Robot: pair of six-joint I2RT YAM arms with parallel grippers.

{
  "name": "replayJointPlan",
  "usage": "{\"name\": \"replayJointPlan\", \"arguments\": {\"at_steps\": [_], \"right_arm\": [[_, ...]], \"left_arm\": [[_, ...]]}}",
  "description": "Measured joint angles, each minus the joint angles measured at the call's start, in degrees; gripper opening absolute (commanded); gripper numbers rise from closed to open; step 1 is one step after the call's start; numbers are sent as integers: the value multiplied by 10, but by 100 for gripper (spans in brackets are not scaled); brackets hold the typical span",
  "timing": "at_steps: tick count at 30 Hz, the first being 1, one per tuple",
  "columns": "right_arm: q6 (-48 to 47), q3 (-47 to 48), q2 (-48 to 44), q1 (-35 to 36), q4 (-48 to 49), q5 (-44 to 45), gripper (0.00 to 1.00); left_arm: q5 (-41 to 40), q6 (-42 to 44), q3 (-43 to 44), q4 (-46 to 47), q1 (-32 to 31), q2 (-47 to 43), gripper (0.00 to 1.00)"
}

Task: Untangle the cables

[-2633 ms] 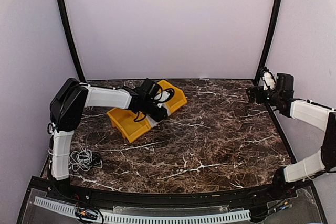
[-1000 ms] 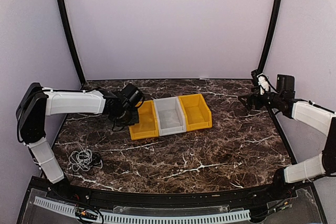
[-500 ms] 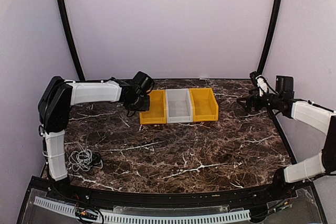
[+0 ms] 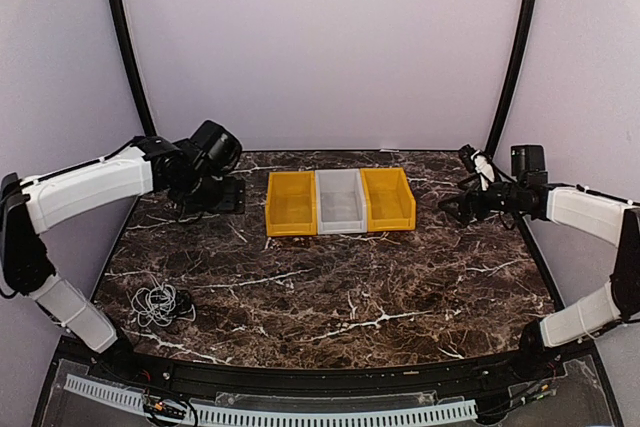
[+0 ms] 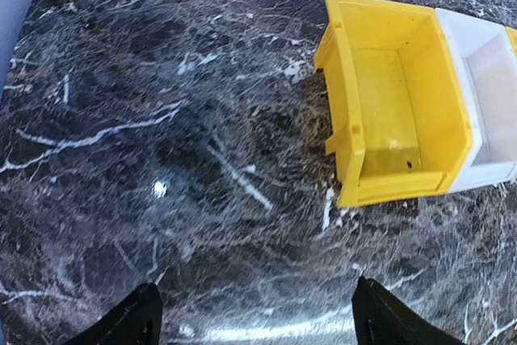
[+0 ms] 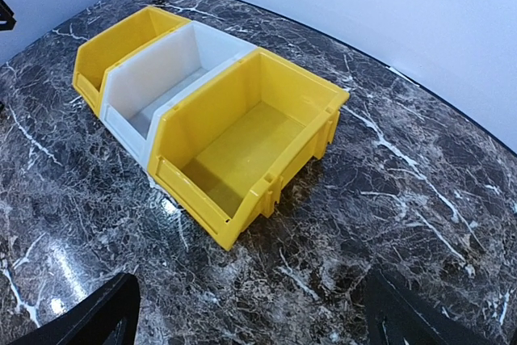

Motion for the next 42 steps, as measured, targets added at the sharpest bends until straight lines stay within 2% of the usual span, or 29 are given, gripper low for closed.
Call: {"name": "replayJointPlan", "arguments": {"at_steps": [5,8,10,13,15,18,22,29,34,38,42], "right_arm": [[-18,15,3,18,-18,-2,99],[-26,16,5,32,-26,-1,99],[-31,16,5,43,-33,-2,99],[-34,16,5,54,-41,-5,99],[-36,16,5,58,-43,-8,99],[-37,16,5,63,-44,-10,99],[-41,16,7,71,-45,-10,99],[-44,17,12,81,-46,-9,99],[-44,17,11,81,-46,-8,99],[-46,22,10,81,-56,-8,94],[-57,53,10,89,-84,-11,88]], "left_arm": [[14,-62,-77,-105,-8,-116,87],[26,-104,-139,-151,-15,-150,89],[39,-131,-189,-172,-18,-171,96],[59,-163,-248,-187,-19,-191,97],[67,-178,-270,-186,-22,-189,95],[86,-193,-293,-170,-36,-175,86],[119,-200,-313,-106,-66,-146,79],[187,-181,-303,69,-129,-76,71],[233,-144,-242,174,-169,-4,69],[256,-84,-151,212,-215,65,73],[257,-7,-77,203,-258,81,85]]}}
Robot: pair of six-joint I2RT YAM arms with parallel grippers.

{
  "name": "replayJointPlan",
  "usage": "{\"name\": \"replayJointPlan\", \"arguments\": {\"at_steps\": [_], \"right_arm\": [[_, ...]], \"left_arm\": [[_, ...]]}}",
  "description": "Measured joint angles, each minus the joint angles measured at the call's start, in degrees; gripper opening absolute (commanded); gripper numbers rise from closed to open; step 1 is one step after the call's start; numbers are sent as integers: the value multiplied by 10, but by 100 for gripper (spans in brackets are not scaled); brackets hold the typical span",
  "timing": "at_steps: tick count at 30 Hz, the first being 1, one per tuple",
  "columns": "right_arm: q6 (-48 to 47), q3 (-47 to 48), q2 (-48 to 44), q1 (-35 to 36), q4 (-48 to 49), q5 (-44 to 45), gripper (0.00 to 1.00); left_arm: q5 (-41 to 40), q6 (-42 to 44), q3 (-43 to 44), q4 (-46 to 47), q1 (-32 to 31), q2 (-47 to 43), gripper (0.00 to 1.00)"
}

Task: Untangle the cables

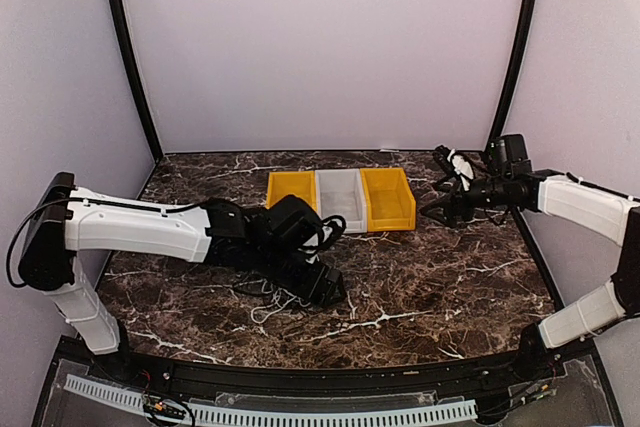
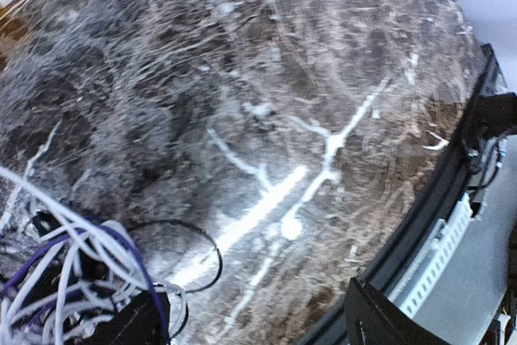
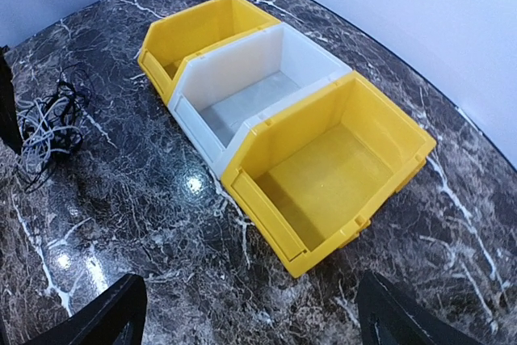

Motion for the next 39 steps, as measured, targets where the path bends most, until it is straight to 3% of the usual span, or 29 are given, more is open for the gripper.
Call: {"name": "replayJointPlan", "arguments": {"at_steps": [6,11,13,20,27,33,36,39], "right_arm": [[-34,56,24,96,-39,12,71],[-52,127,102,190,-95,16,48],[-59,163,135,224,-120,18,44],[-49,297,254,304,-185,-1,40],[25,349,351,323,-203,-22,51],[77,405,418,334,-227,-40,54],[95,424,439,335,-238,-53,52],[110,434,453,340,-241,-58,40]], "left_arm": [[-86,49,26,-73,-4,-61,91],[-145,44,-6,-121,40,-127,90],[-156,35,-35,-122,63,-150,89],[-173,-16,-129,-76,135,-237,86],[-195,-58,-168,13,147,-287,85],[-195,-78,-193,57,147,-292,85],[-194,-84,-203,64,147,-292,84],[-193,-89,-212,69,147,-295,84]]}}
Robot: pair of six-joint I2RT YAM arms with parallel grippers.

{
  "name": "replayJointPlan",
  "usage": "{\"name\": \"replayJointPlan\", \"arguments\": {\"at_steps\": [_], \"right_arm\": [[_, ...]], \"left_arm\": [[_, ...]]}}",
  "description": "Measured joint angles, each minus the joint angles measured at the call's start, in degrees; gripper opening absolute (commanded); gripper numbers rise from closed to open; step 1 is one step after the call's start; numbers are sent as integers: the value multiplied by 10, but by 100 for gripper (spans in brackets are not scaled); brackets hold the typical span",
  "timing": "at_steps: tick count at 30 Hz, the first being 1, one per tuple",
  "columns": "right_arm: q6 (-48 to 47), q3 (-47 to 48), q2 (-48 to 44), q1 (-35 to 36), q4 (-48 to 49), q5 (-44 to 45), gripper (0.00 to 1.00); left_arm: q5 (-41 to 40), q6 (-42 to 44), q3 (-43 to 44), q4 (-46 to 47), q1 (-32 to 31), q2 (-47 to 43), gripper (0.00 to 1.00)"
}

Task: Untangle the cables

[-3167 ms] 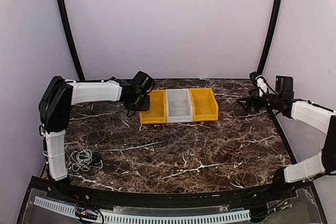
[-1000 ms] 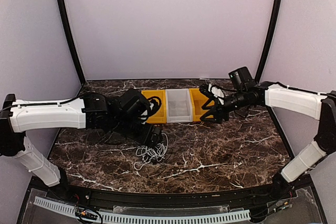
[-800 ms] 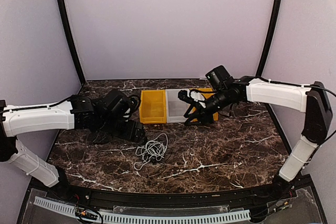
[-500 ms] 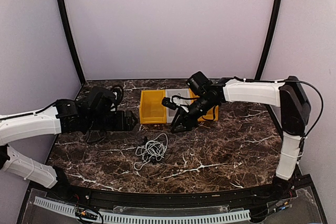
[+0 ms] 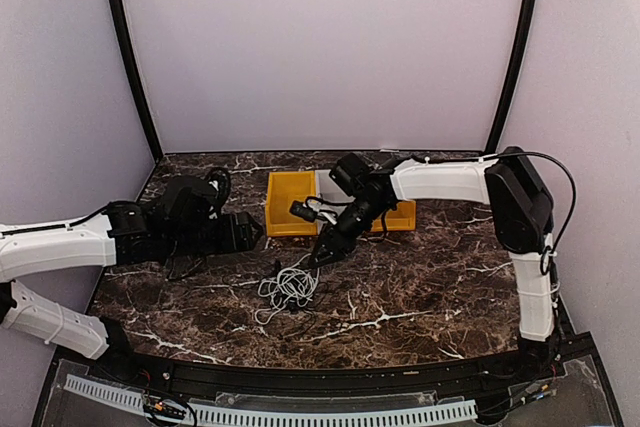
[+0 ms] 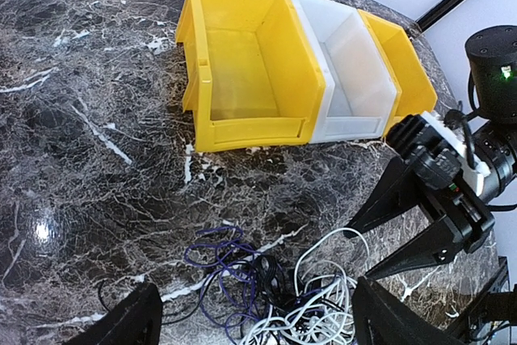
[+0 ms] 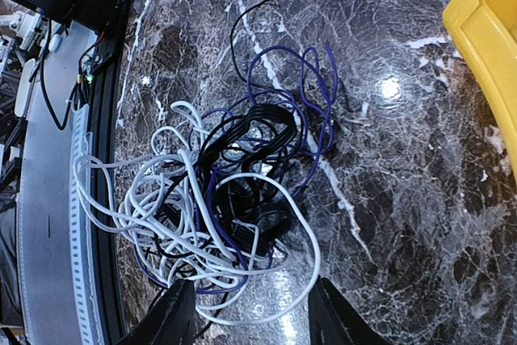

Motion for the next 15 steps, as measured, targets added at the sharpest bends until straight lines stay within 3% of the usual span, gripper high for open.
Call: {"name": "replayJointPlan", "arguments": {"at_steps": [6,11,15], "right_arm": [[24,9,10,11,-9,-2,0],[30,21,8,12,-12,-4,0],[27,25,-5,12,-16,-17,0]], "left_arm": [[0,-1,-11,14,0,-17,84],[29,31,-34,68,0,-26,86],[79,76,-94,176,-5,-34,88]]}}
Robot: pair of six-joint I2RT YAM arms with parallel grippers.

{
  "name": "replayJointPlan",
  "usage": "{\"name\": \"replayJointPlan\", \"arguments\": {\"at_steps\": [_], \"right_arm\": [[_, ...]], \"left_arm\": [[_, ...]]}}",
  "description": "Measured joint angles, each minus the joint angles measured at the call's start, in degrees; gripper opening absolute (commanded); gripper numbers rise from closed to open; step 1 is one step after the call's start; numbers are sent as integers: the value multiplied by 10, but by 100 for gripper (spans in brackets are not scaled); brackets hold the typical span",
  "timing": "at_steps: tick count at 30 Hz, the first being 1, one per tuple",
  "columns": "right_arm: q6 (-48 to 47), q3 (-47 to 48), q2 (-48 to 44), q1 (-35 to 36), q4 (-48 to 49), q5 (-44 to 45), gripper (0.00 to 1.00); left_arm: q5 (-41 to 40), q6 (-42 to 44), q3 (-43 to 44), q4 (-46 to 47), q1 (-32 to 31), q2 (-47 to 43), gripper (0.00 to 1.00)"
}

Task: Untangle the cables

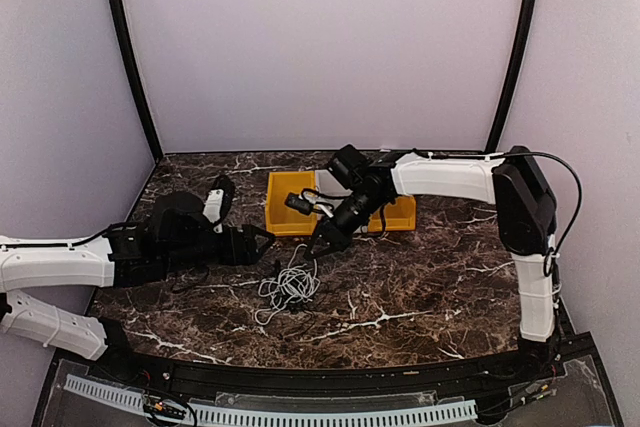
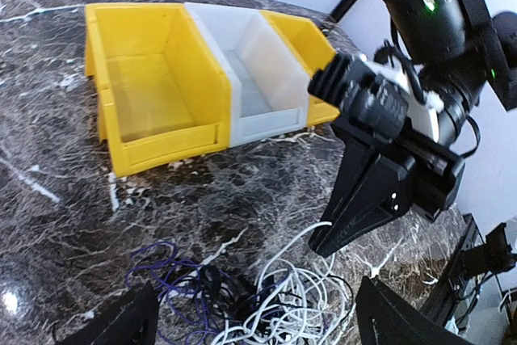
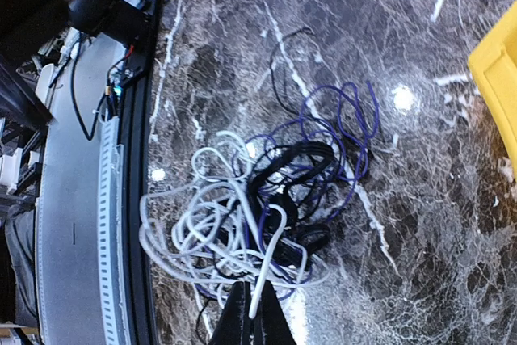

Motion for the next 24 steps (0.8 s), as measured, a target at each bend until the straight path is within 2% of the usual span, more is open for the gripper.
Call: {"name": "replayJointPlan", "arguments": {"at_steps": [4,9,12,17,24], "right_arm": [[-7,8,-33,1,-10,-25,0],[-13,18,-88,12,-15,-45,0],[-19,30,-108,23,-20,-55,0],[-24,46,-113,30,-33,-64,0],[-49,107,-113,30,-87,-76,0]], "left_arm": [[25,35,-47,99,-13,0,88],[38,59,-50,196,-15,44,80],[51,66,-49,250,-15,102,74],[78,65,-28,313,-23,210,70],[69,41,18,350,-33,331,59]]}}
